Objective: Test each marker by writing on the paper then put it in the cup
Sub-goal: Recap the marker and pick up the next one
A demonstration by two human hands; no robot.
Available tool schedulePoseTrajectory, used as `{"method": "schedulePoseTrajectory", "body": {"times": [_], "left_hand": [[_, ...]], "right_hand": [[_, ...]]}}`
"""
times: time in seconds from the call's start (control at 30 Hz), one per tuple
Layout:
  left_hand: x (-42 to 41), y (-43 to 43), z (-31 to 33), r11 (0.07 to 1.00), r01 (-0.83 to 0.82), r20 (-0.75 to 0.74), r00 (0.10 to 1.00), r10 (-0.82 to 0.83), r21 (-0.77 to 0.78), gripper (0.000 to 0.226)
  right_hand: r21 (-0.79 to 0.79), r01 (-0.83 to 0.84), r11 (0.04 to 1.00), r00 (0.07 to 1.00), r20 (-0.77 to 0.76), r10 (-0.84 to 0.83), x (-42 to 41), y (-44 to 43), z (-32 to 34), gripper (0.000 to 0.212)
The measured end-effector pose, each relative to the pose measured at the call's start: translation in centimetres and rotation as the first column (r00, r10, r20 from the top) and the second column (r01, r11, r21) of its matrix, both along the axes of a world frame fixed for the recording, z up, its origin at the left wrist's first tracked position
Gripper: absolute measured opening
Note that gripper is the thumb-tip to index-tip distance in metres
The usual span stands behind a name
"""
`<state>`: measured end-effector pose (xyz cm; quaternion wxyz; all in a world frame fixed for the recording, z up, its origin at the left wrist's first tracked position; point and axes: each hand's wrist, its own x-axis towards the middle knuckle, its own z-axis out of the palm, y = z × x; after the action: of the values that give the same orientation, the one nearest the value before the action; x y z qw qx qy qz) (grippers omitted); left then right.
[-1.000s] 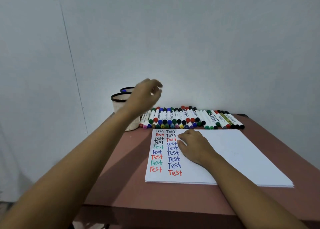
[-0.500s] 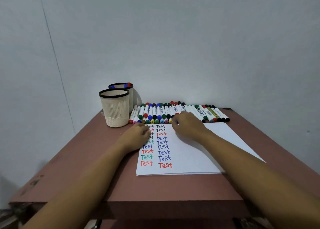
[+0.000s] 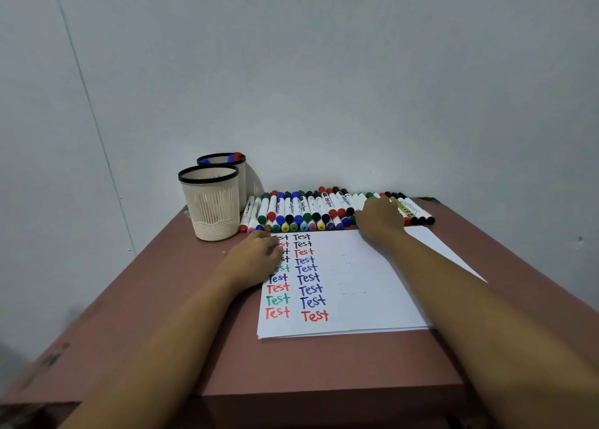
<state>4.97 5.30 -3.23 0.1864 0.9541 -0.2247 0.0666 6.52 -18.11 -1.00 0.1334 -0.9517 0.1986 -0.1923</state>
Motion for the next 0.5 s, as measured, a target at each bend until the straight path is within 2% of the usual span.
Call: {"method": "schedulePoseTrajectory", "body": {"times": [0.13, 0.3, 0.43, 0.5], "left_hand": [[-0.1, 0.0, 0.1, 1.000, -0.005, -0.003, 1.000, 0.005, -0.014, 0.043], [-0.3, 0.0, 0.3, 0.991, -0.031, 0.028, 0.999, 0.035, -0.130, 0.039], [-0.6, 0.1, 0.5, 0.976, -0.038, 0.072, 0.996, 0.055, -0.216, 0.040], [-0.8, 0.0, 0.6, 0.965, -0.001, 0.146, 0.988, 0.041, -0.262, 0.041]], "right_hand": [[0.089, 0.020, 0.996, 0.995, 0.099, -0.029, 0.0, 0.1, 0.3, 0.023], [0.238, -0.008, 0.971, 0.953, 0.296, -0.064, -1.3, 0.1, 1.3, 0.022], [0.334, -0.128, 0.934, 0.875, 0.481, -0.052, -3.6, 1.0, 2.3, 0.022], [0.415, -0.231, 0.880, 0.843, 0.537, -0.033, -4.9, 1.9, 2.7, 0.017]]}}
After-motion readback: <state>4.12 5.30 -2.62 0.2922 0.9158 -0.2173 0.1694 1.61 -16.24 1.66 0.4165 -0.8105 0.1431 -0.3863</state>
